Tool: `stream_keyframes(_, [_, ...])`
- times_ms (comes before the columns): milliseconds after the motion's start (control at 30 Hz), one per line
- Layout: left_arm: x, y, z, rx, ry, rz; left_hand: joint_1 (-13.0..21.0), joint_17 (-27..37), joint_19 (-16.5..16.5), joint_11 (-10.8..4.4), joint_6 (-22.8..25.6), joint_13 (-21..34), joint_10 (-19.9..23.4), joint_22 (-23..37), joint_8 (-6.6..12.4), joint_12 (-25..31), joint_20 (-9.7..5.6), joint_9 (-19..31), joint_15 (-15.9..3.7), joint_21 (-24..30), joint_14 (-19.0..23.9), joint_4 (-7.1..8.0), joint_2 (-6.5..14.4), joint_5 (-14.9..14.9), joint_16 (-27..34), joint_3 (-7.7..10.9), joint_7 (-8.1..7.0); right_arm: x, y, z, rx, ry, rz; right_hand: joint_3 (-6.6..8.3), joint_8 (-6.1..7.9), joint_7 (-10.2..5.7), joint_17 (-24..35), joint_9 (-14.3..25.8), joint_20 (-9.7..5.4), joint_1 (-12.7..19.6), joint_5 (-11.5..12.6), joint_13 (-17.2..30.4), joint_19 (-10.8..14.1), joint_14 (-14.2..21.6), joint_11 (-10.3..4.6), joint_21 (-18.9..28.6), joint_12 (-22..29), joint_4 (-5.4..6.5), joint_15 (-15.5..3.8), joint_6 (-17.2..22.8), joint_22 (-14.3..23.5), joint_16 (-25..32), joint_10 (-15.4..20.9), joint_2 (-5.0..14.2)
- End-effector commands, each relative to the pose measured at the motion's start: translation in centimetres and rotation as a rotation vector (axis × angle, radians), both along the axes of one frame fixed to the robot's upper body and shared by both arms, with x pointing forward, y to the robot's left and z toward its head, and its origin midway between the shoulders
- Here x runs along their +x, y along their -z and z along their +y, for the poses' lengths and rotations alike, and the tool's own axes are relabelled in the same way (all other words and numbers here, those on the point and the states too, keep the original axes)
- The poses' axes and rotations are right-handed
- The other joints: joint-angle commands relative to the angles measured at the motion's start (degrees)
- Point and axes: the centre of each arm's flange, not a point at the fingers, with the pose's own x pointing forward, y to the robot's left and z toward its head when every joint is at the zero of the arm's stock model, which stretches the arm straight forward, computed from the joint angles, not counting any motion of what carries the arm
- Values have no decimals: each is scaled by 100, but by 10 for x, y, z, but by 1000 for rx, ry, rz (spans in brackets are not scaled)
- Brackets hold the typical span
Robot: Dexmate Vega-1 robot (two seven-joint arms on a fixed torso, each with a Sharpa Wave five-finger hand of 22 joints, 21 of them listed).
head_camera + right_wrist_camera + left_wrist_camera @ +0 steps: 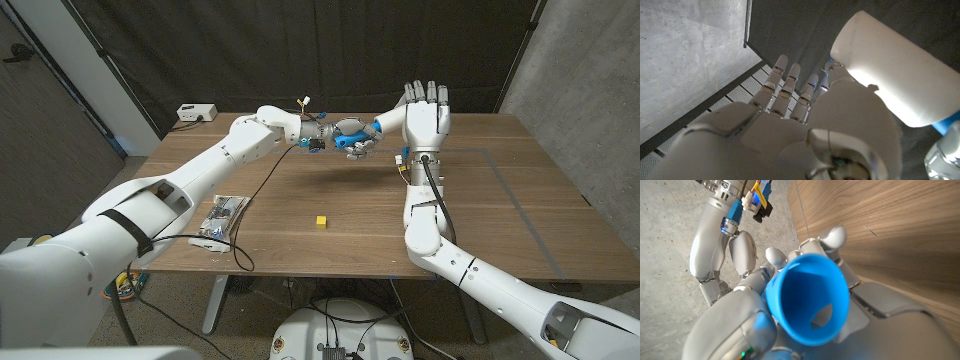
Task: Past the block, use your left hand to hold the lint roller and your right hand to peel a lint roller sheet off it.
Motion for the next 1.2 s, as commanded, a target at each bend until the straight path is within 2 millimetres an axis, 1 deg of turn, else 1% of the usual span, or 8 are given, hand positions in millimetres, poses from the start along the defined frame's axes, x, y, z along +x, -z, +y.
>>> stream_keyframes(33, [-1,-2,-2,3,0,-7,-279,13,19,-113,156,7,107,58,28,24,-149,-37,-77,4,79,382,540,11,23,346,152,-5,-1,-6,31,66,25,34,15,1,109,15,-76,106,-43,-13,-3,82,-1,6,-40,42,-1046,134,19,113,96,92])
stream_keyframes(167, [-2,-3,-5,21,-11,-17,-278,11,27,-115,125,7,113,-6,34,26,-148,-23,-72,-37,80,380,542,11,19,346,161,-9,4,-14,69,75,-42,62,-94,7,151,1,-61,136,-113,-26,25,124,37,29,-84,84,-1030,28,26,145,38,193])
stream_keyframes(300, [-7,-9,-6,83,-72,-60,-276,-39,26,-111,97,7,116,29,66,28,-134,29,-59,-8,58,379,546,10,-23,346,164,-14,7,-19,82,79,-55,85,-320,15,49,-13,-36,82,-175,-27,54,133,64,52,-173,99,-1037,-364,22,12,-250,107])
stream_keyframes(400, [-14,-15,-7,142,-154,-115,-276,-1,14,-107,105,7,106,23,57,26,-145,4,-62,-14,74,379,542,7,8,343,162,-16,10,-22,82,71,-74,53,-361,9,26,-11,-18,21,-200,-29,49,104,84,53,-208,117,-1015,-488,20,-31,-402,37])
stream_keyframes(433, [-16,-16,-7,158,-172,-124,-276,8,9,-109,112,7,104,52,58,25,-150,2,-66,3,71,380,543,7,13,344,171,-17,11,-22,85,64,-77,36,-411,10,1,-11,3,-49,-209,-26,62,113,71,57,-212,144,-1028,-732,17,-67,-530,-4])
stream_keyframes(633, [-23,-23,-8,227,-252,-148,-276,-44,34,-107,111,6,110,-15,50,26,-149,-18,-64,-27,81,380,541,7,-18,340,171,-19,13,-25,79,54,-66,-84,-390,8,-20,-6,81,-267,-229,-22,63,89,72,52,-201,221,-992,-876,15,-108,-649,-153])
stream_keyframes(833, [-38,-36,-13,298,-336,-246,-268,-47,28,-105,149,7,116,3,64,25,-139,-22,-63,-13,75,377,553,9,-15,344,176,-16,13,-26,77,55,-34,-98,-372,7,-36,-4,72,-294,-202,-21,39,70,58,35,-194,217,-1013,-915,13,-137,-695,-189])
stream_keyframes(1200, [-40,-36,-16,277,-292,-292,-277,-15,15,-119,79,8,93,53,62,24,-151,-2,-59,-15,49,393,530,1,-6,339,159,-9,12,-27,90,115,68,-199,-349,8,-25,0,33,-373,-152,-22,-42,-47,38,-15,-165,219,-1020,-976,14,-177,-718,-309])
